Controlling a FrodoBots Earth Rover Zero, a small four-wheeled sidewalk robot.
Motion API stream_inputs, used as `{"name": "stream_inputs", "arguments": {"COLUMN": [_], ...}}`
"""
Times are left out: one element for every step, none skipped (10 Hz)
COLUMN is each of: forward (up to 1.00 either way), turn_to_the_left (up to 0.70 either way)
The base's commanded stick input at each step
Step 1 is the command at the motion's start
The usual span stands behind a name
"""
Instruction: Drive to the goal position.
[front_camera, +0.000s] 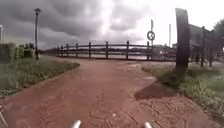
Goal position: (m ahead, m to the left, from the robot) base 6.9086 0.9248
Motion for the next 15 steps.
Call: {"name": "stream_inputs", "arguments": {"forward": [0.5,0.5,0.5,0.5,0.5,0.5,0.5,0.5,0.5,0.5,0.5,0.5,0.5,0.5,0.5], "turn_to_the_left": [0.0,0.0,0.0,0.0,0.0,0.0,0.0,0.0,0.09,0.3,0.5,0.47,0.21,0.04,0.0]}}
